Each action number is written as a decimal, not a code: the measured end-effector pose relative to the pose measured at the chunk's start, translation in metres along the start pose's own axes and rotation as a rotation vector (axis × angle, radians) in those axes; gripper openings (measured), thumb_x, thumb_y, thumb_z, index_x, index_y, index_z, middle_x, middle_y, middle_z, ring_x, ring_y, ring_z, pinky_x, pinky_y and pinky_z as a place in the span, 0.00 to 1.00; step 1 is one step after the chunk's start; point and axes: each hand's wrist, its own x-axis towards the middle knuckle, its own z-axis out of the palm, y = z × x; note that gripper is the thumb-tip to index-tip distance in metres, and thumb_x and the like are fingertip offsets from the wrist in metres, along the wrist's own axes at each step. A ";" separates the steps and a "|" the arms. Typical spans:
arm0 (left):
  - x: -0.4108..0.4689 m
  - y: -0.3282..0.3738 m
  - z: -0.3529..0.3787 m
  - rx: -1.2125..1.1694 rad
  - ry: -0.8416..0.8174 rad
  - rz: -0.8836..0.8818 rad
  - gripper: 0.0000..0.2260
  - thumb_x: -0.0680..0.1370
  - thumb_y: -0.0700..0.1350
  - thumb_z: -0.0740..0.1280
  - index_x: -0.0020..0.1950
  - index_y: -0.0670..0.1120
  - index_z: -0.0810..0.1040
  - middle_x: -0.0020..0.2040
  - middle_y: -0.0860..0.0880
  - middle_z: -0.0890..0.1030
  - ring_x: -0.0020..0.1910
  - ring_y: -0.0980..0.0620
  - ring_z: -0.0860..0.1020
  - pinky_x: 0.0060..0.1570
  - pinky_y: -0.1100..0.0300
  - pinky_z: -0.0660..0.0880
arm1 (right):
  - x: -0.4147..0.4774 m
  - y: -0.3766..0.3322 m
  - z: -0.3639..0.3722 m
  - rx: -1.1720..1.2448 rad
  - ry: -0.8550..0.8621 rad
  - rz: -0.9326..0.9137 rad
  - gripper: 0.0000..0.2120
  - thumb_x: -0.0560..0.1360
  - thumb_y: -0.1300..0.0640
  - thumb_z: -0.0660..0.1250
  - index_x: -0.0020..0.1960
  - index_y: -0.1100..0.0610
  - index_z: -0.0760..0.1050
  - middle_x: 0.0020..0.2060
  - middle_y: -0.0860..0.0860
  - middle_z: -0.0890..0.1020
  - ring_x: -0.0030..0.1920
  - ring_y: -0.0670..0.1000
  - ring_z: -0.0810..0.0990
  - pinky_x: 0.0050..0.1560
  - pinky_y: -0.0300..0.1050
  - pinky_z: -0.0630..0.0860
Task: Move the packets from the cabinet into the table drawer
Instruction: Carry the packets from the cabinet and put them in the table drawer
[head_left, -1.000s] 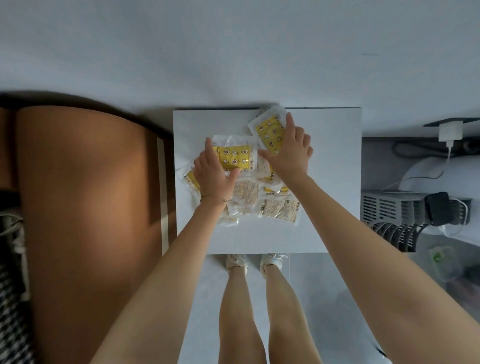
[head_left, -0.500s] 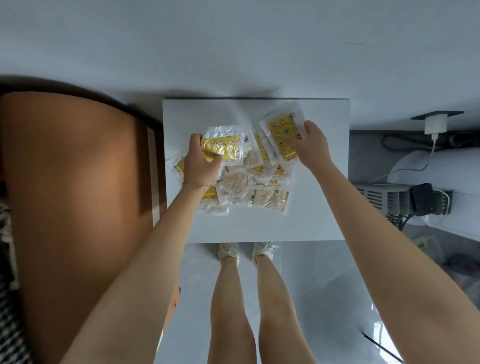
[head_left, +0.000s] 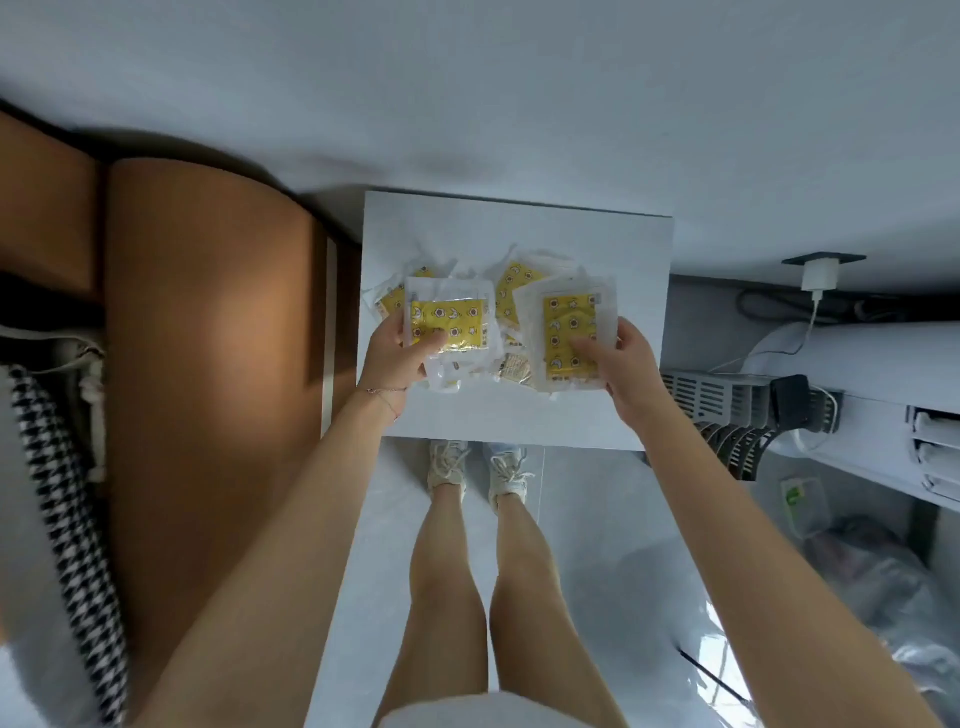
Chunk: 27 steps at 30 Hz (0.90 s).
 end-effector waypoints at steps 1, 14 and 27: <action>-0.013 0.001 -0.002 -0.027 0.000 -0.018 0.13 0.74 0.37 0.71 0.55 0.48 0.76 0.50 0.52 0.82 0.53 0.50 0.80 0.48 0.51 0.78 | -0.013 -0.005 0.001 0.002 -0.015 -0.016 0.14 0.72 0.64 0.71 0.56 0.57 0.75 0.53 0.56 0.82 0.52 0.59 0.82 0.55 0.58 0.80; -0.166 -0.008 -0.043 -0.332 0.119 0.033 0.17 0.73 0.30 0.68 0.55 0.49 0.75 0.46 0.54 0.84 0.45 0.55 0.83 0.40 0.61 0.80 | -0.136 -0.038 0.036 -0.027 -0.262 -0.109 0.14 0.72 0.69 0.69 0.55 0.56 0.76 0.49 0.53 0.84 0.50 0.55 0.83 0.53 0.54 0.80; -0.277 -0.070 -0.141 -0.781 0.537 0.167 0.16 0.73 0.29 0.68 0.57 0.42 0.74 0.49 0.48 0.83 0.47 0.51 0.83 0.41 0.56 0.81 | -0.228 -0.032 0.162 -0.289 -0.531 -0.160 0.19 0.71 0.69 0.70 0.60 0.59 0.74 0.49 0.54 0.84 0.49 0.56 0.84 0.49 0.56 0.82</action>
